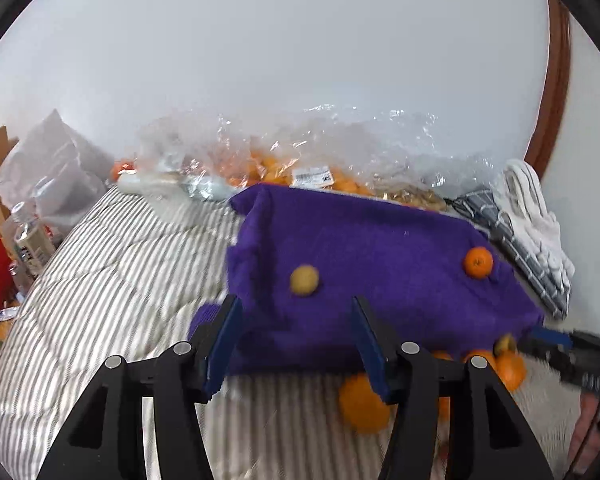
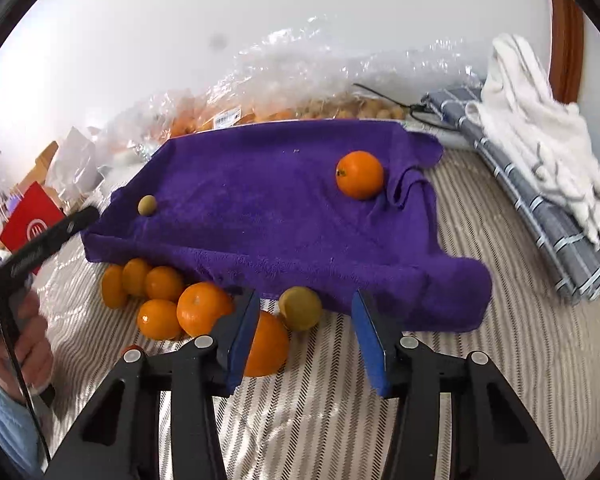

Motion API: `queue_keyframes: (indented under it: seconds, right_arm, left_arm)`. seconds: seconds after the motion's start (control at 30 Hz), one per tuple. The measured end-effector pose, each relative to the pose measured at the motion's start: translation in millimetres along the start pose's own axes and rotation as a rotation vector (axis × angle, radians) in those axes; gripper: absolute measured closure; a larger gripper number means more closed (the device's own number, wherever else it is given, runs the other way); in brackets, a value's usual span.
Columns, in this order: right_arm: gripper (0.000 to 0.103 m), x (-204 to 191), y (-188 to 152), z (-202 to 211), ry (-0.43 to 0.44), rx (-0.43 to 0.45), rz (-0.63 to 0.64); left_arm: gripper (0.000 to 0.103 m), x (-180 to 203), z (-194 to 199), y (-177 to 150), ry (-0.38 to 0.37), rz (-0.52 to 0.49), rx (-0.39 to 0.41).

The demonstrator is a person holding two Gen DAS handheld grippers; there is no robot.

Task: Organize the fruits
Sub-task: 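Open the left tool to drop the yellow fruit on the towel while the right tool withdraws, then grasp the yellow-green pear in front of the towel with the right tool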

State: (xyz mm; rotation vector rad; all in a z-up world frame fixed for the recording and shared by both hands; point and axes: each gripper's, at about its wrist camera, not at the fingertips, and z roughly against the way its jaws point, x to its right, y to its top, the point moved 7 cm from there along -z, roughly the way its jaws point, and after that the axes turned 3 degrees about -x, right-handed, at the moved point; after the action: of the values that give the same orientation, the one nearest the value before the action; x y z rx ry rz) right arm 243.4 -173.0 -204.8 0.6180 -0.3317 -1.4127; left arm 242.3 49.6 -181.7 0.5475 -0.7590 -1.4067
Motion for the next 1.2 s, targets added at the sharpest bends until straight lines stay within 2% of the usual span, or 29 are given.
queue_keyframes:
  seconds: [0.23,0.43,0.5,0.53,0.57,0.7,0.87,1.03,1.2]
  right_arm:
    - [0.054,9.1,5.1,-25.2,0.036,-0.099,-0.092]
    - [0.055,7.6,5.4,-35.5,0.051,-0.144,-0.121]
    - [0.06,7.6,4.7,-34.7,0.049,-0.139,-0.122]
    - [0.072,7.9,3.8,-33.8,0.05,-0.137,-0.125]
    - [0.076,9.1,2.8,-33.2,0.058,-0.142,-0.128]
    - [0.076,13.6,3.5,-25.8,0.052,-0.12,-0.146]
    - [0.076,21.9,0.2,-10.0,-0.001,-0.086,-0.117]
    - [0.076,32.6,-8.0,-1.0,-0.056,-0.081,-0.073]
    - [0.075,33.7,-20.2,-4.5,-0.068,-0.092,-0.011]
  left_arm:
    - [0.05,-12.8,12.6,-11.3,0.016,0.007,-0.011]
    - [0.05,-7.2,15.4,-12.7,0.024,-0.025,-0.003]
    - [0.05,-3.2,16.3,-13.9,0.019,-0.037,-0.003]
    - [0.05,-1.3,16.7,-14.4,0.019,-0.046,-0.003]
    - [0.05,-0.1,17.0,-14.7,0.02,-0.052,-0.001]
    - [0.05,4.3,18.7,-15.5,0.011,-0.069,0.002]
    - [0.05,6.5,21.7,-15.0,0.0,-0.067,0.006]
    - [0.049,6.6,20.6,-15.5,0.0,-0.066,-0.006]
    - [0.05,3.8,15.4,-17.9,-0.009,-0.051,-0.037]
